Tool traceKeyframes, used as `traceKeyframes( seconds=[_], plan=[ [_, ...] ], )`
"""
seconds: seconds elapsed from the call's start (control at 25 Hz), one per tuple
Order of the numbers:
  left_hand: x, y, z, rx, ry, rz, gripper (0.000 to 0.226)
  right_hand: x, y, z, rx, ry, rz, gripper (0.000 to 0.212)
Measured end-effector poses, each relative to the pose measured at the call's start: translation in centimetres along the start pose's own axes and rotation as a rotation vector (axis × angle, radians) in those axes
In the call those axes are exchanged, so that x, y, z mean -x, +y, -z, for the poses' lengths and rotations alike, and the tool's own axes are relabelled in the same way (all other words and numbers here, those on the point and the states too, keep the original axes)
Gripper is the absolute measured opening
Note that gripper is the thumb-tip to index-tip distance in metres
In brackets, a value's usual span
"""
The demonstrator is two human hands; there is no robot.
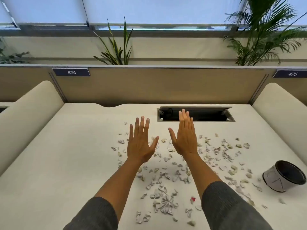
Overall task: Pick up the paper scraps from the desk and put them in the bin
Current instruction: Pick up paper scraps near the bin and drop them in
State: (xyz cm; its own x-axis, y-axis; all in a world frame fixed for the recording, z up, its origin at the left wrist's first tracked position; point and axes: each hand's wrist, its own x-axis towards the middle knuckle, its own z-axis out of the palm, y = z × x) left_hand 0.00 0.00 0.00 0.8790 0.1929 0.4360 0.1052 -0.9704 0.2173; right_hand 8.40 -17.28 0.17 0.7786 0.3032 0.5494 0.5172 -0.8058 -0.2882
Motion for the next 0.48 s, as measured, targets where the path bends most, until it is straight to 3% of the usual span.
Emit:
traceKeyframes(
  seconds=[0.36,0.48],
  plan=[
    [9.6,0.4,-5.2,0.254,-0.718,0.02,0.093,11.0,1.1,-3.1,-0.129,-0.4,-0.215,0.068],
    [10.6,1.0,-5.7,0.204,-0.836,-0.075,0.09,13.0,0.9,-3.7,-0.139,-0.563,-0.253,0.068]
  ],
)
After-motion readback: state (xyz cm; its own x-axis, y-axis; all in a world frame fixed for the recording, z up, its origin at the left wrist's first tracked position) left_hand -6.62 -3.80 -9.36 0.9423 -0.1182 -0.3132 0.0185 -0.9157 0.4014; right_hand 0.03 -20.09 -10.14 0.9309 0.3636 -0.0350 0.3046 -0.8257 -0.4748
